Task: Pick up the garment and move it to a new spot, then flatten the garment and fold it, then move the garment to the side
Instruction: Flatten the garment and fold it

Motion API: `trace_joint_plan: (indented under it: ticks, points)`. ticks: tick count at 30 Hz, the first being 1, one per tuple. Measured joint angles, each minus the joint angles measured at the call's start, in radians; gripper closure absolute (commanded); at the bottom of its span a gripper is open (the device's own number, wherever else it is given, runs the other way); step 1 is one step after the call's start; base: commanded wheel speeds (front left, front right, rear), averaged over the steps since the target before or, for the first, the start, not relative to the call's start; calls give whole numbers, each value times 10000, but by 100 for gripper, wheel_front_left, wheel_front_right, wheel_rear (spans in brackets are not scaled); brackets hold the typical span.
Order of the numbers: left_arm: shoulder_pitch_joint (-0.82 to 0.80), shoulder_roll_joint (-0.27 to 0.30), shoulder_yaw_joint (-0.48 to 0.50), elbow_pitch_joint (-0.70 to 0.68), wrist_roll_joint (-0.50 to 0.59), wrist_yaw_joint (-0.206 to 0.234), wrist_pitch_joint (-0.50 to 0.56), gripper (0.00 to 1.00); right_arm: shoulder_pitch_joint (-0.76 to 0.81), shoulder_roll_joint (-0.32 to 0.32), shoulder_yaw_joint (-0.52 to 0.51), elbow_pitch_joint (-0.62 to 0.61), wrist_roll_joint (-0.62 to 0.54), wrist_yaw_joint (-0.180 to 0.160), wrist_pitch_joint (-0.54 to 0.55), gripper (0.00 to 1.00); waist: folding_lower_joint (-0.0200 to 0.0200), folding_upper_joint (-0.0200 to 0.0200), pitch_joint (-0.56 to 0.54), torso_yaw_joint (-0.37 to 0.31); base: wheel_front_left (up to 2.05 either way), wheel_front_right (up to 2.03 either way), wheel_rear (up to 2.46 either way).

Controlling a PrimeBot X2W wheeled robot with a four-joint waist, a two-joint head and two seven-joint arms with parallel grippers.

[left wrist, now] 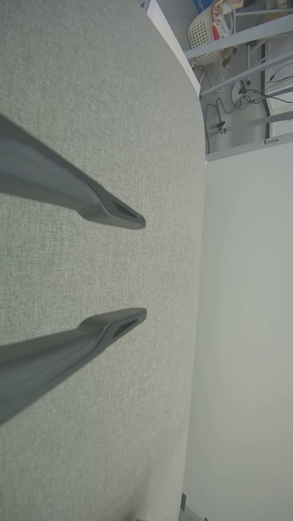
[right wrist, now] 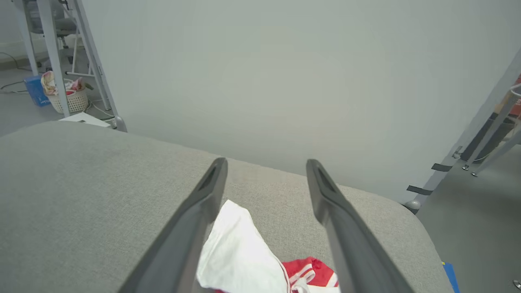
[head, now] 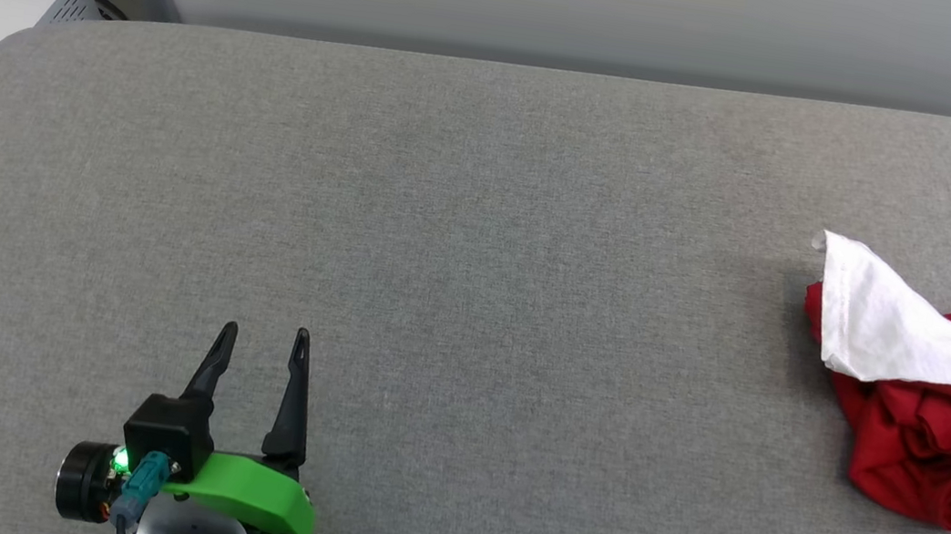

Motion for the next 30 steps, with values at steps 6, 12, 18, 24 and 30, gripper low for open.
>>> trace_joint_plan:
  ticks: [6,12,18,24,30]
  points:
    - [-52,-4,56,-153,46,-2,2,0,-1058,-784,1012,-779,-284,0,3313,0,0,0,223,82,0,0,0]
    - [-257,-4,65,-374,46,-2,0,0,-1909,-1480,2706,-748,-142,0,5973,0,0,0,544,226,0,0,0]
    - [-597,-4,46,-556,44,-2,0,0,-3038,-1386,4558,58,-263,0,6623,0,0,0,1032,401,0,0,0]
    - [-874,-4,-12,-552,42,-2,2,0,-4235,-943,6134,2251,-652,0,6472,0,0,0,1656,619,0,0,0]
    - [-1065,-6,-23,-493,12,0,0,0,-4822,-792,6966,4084,-686,-2,6105,0,0,0,2180,850,0,0,0]
